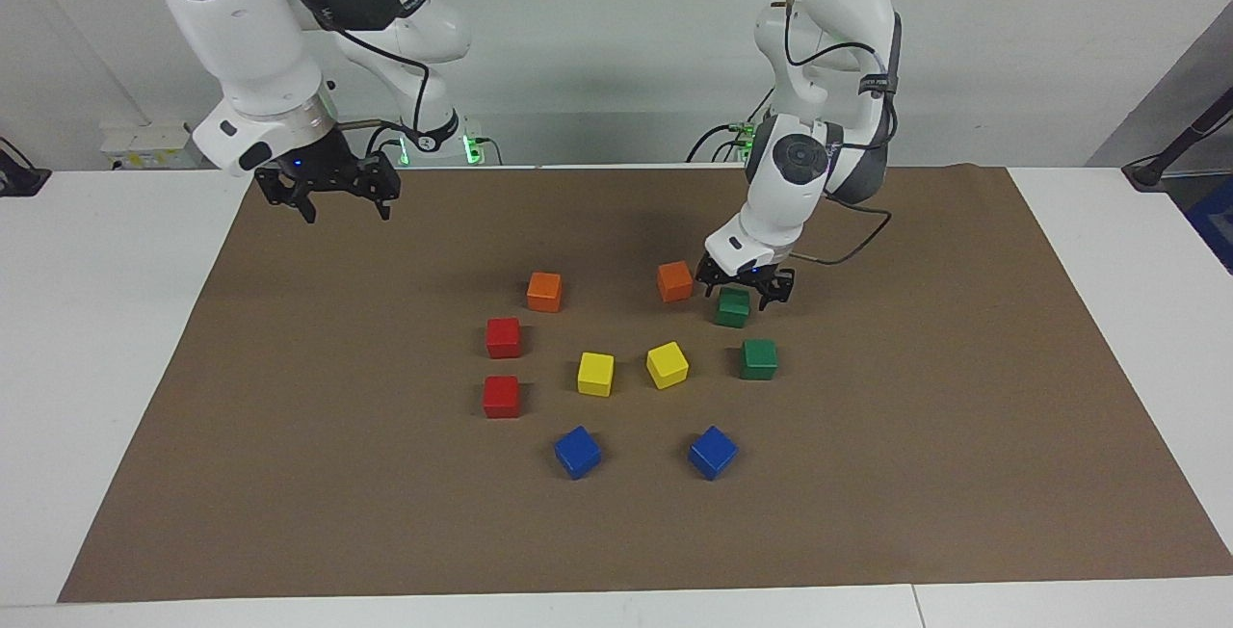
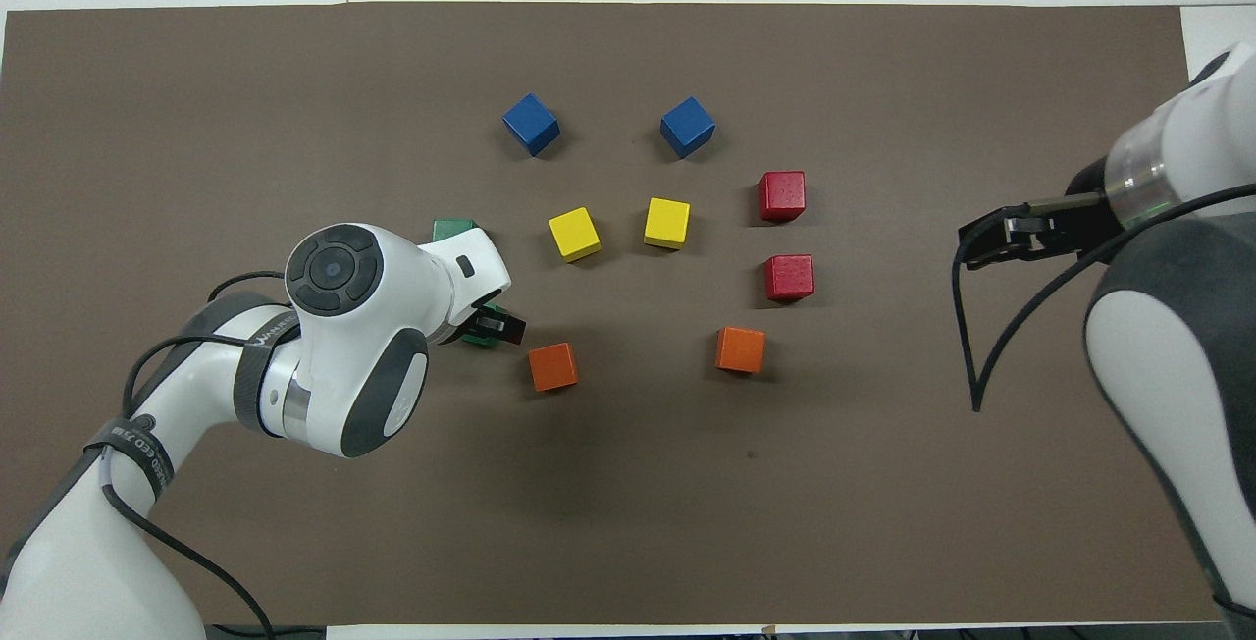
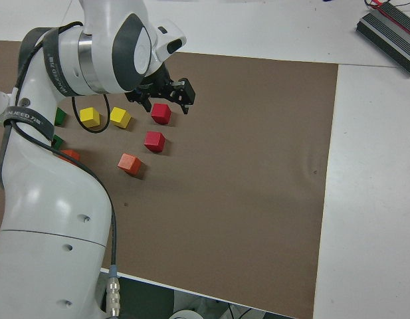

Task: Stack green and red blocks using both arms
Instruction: 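Grip the green block with the left gripper while the right gripper approaches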

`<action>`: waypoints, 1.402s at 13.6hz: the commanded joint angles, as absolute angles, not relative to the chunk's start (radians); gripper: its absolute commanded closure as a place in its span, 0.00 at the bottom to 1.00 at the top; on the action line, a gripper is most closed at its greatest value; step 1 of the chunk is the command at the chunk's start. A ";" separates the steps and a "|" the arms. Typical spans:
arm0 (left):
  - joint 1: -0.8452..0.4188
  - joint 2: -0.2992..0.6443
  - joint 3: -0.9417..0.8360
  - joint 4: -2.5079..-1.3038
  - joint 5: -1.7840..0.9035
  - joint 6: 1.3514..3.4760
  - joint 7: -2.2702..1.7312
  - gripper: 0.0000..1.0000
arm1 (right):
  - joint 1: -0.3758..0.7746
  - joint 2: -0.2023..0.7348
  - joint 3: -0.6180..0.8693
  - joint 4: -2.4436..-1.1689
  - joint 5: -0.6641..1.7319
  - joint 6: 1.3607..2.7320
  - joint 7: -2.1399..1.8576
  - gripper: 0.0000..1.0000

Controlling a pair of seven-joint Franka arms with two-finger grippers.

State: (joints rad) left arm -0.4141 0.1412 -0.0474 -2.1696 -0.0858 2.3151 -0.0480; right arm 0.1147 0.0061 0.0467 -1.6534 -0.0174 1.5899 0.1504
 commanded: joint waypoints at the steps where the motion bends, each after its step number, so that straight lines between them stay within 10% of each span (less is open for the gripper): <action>1: -0.446 0.156 -0.031 -2.197 -0.101 2.378 -0.049 0.00 | 0.181 0.005 0.049 -1.687 -0.023 1.647 0.262 0.00; 8: -0.453 0.183 -0.031 -2.197 -0.101 2.398 -0.035 0.13 | 0.276 0.127 0.049 -1.735 -0.009 1.874 0.426 0.00; 10: -0.456 0.183 -0.031 -2.197 -0.101 2.396 -0.035 0.34 | 0.275 0.129 0.049 -1.822 -0.009 1.989 0.423 0.00; 13: -0.465 0.181 -0.028 -2.197 -0.101 2.384 -0.035 1.00 | 0.272 0.158 0.049 -1.887 -0.011 2.100 0.423 0.00; 19: -0.408 0.160 -0.026 -2.128 -0.101 2.257 -0.040 1.00 | 0.264 0.144 0.049 -2.017 -0.009 2.209 0.416 0.00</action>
State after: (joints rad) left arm -0.4375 0.1855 -0.0374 -2.1716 -0.0860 2.3480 -0.0486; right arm 0.2785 0.1786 0.0434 -1.9454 -0.0165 2.1610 0.4115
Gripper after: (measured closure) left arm 0.454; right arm 0.000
